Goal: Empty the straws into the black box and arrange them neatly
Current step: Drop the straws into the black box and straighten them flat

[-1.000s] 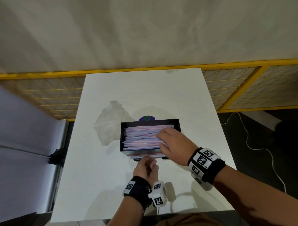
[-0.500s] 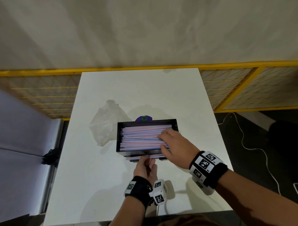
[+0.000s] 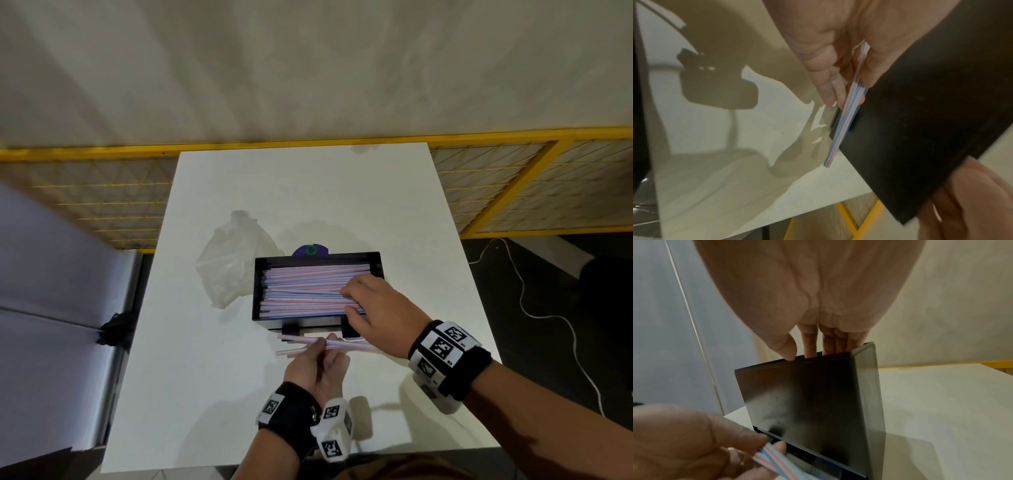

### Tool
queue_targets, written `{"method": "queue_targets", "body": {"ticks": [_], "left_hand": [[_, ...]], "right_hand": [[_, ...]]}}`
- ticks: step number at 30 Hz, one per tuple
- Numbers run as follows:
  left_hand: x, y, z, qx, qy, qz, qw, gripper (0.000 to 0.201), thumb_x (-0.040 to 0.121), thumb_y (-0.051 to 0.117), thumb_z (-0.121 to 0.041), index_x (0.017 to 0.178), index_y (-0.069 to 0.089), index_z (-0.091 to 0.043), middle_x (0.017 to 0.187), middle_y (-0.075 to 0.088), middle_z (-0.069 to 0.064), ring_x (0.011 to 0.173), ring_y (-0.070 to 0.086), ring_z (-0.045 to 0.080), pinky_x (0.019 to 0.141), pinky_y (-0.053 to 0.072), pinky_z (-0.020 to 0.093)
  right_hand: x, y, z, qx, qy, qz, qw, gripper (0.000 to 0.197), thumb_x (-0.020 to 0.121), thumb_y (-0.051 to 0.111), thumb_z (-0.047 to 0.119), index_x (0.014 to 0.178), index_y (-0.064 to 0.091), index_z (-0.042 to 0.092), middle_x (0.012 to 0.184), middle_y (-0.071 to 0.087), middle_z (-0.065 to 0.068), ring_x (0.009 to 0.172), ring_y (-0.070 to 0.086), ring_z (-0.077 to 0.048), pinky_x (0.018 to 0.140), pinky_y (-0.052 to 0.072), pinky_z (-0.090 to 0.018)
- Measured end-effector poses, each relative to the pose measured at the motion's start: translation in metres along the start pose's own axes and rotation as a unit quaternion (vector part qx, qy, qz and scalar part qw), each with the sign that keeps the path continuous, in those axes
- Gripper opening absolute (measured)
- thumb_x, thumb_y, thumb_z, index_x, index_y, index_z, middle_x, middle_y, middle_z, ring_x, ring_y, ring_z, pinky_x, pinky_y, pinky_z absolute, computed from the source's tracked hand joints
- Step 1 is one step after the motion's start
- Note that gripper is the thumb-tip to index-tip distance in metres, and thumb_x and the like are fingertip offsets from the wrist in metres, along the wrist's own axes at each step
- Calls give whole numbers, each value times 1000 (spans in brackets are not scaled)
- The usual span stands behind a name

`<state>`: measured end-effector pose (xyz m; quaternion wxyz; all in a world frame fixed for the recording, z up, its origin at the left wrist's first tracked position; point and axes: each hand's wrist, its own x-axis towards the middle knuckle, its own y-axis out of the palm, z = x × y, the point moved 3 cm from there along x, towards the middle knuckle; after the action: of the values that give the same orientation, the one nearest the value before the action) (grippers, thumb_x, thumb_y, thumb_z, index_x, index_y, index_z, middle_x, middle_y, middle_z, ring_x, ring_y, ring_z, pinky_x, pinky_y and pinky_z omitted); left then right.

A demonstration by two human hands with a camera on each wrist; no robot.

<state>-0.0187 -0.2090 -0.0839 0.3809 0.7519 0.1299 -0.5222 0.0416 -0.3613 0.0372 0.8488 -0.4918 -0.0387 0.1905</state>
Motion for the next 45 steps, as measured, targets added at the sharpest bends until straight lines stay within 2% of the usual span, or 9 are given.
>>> {"method": "queue_targets", "body": {"ticks": [9,15,19,23,27,31,36,40,45], "left_hand": [[-91,13,-44,58,95,135,985,20,92,63,-13,100,77,-1,118,73,20,109,73,25,83,62,31],[-102,51,-72,125,155,107,974,19,98,62,-14,113,69,-5,118,73,19,111,72,26,93,59,34],[-108,59,-72,293,188,93,933,24,94,69,-21,71,77,-25,103,77,13,97,74,24,95,54,39],[-106,64,-86,436,350,57,827,6,90,71,-24,91,69,-18,95,77,4,88,71,20,82,56,33],[-95,79,-107,629,501,66,591,24,93,67,-21,116,60,-24,117,64,-12,106,57,-10,92,39,4],[-60,87,-119,794,448,72,404,49,91,54,-27,137,45,-15,137,51,3,133,42,23,117,31,42],[-40,77,-124,873,390,-4,292,59,90,35,-49,139,44,-18,143,52,2,135,43,22,117,25,44],[-41,78,-130,869,414,-19,270,64,86,33,-56,133,52,-17,125,61,5,117,53,26,109,34,40],[-45,80,-125,856,450,59,249,44,100,43,-41,135,55,-17,138,54,3,129,47,24,114,31,38]], "right_hand": [[-27,-23,29,-2,-57,41,998,46,100,43,63,128,57,30,107,62,13,95,55,-7,81,44,-25],[-9,-18,27,-73,-11,57,996,16,106,40,32,102,54,26,93,63,6,82,58,-21,75,48,-42],[16,-18,0,-155,34,58,986,16,104,43,22,111,58,22,107,63,0,98,59,-24,83,47,-38],[30,-5,2,-119,-6,77,990,31,103,49,32,129,61,19,123,57,-3,117,54,-22,100,43,-35],[34,2,9,-80,64,27,994,58,98,55,43,144,45,9,142,45,-8,131,46,-26,109,40,-35],[43,21,13,-91,169,40,981,80,99,48,53,154,23,2,151,37,-15,139,37,-30,116,33,-38],[44,28,14,-113,205,62,970,63,99,39,59,141,43,11,138,50,-14,123,49,-31,102,43,-41],[44,27,6,-100,145,6,984,57,96,44,58,133,49,15,128,51,-8,117,50,-27,102,42,-36],[50,35,-1,-120,117,45,985,71,102,35,53,158,27,10,161,33,-12,149,28,-27,124,19,-40]]}}
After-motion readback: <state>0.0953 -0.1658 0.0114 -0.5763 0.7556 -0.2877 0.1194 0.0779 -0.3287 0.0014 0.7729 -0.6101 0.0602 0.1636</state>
